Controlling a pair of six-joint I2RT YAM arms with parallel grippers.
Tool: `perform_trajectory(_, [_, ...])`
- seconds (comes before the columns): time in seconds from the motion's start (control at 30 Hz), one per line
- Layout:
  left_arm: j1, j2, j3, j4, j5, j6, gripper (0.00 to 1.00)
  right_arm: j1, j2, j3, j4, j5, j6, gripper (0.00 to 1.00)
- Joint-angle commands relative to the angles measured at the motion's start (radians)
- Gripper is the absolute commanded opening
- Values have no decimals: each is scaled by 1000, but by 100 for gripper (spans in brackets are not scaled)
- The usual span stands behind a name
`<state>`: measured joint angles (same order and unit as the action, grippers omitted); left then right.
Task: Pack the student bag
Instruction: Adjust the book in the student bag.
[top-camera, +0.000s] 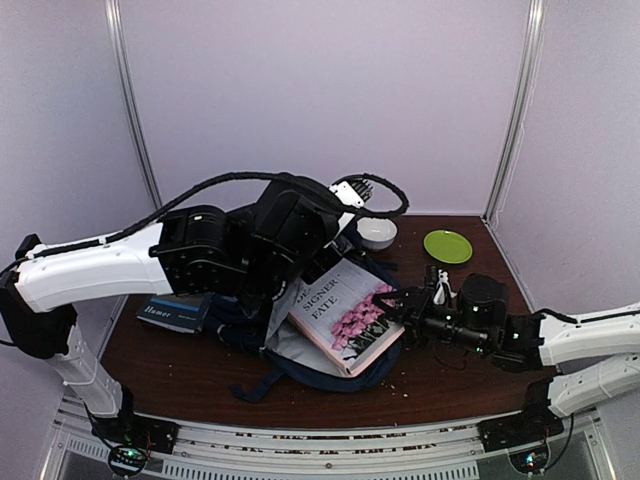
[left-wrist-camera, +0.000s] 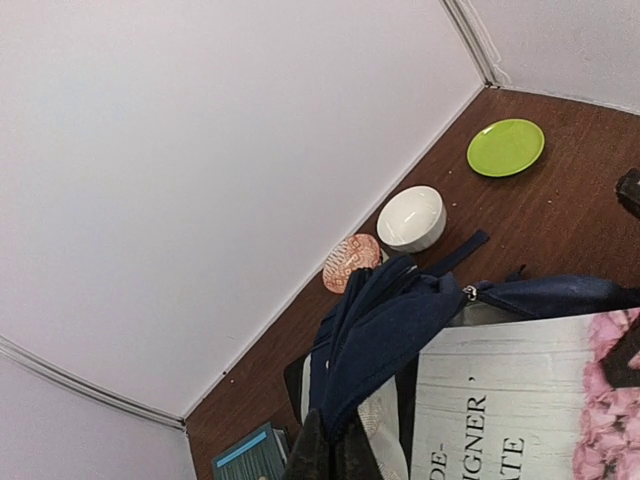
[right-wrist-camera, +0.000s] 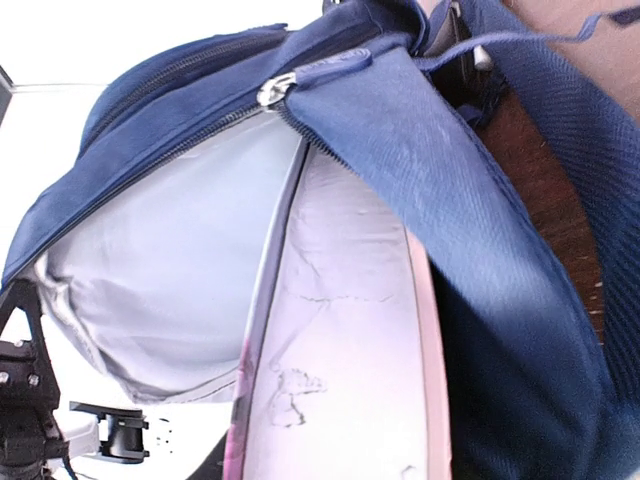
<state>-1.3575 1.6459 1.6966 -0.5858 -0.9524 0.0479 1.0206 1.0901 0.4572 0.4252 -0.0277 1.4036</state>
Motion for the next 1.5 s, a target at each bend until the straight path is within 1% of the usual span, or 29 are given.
perform_trajectory(0.0, [15, -3, 47, 175, -108, 68, 0, -4, -128, 54, -308, 76, -92, 19])
perform_trajectory(0.13, [24, -1, 34, 188, -108, 67, 0, -17, -260, 68, -416, 41, -140, 20])
perform_trajectory(0.3, [28, 0, 28, 202, -96, 65, 0, -18, -427, 131, -639, 64, -224, 20])
perform_trajectory(0.4, [29, 4, 28, 209, -87, 63, 0, -22, -471, 172, -713, 56, -267, 21])
perform_trajectory(0.5, [29, 8, 30, 216, -72, 54, 0, -21, -464, 196, -717, 22, -294, 21])
perform_trajectory(0.6, [29, 1, 28, 224, -25, 23, 0, -22, -422, 176, -663, -1, -283, 21])
perform_trajectory(0.77, [29, -19, 10, 241, 31, -20, 0, -22, -308, 141, -479, -31, -246, 20])
perform_trajectory(0.87, [29, -20, 8, 237, 38, -30, 0, -22, -255, 132, -354, -34, -227, 20])
perform_trajectory(1.0, [29, -24, 1, 230, 50, -45, 0, -22, -201, 144, -333, -2, -224, 20])
perform_trajectory(1.1, [29, -29, -2, 230, 58, -52, 0, -23, -144, 165, -323, -11, -218, 20])
perform_trajectory(1.23, [29, -33, -2, 234, 73, -55, 0, -27, -72, 138, -188, -34, -150, 20])
perform_trajectory(1.4, [28, -49, -13, 234, 99, -71, 0, -29, -2, 128, -41, -51, -112, 20])
perform_trajectory(1.47, [29, -57, -22, 235, 115, -79, 0, -28, 19, 146, -45, -50, -110, 20])
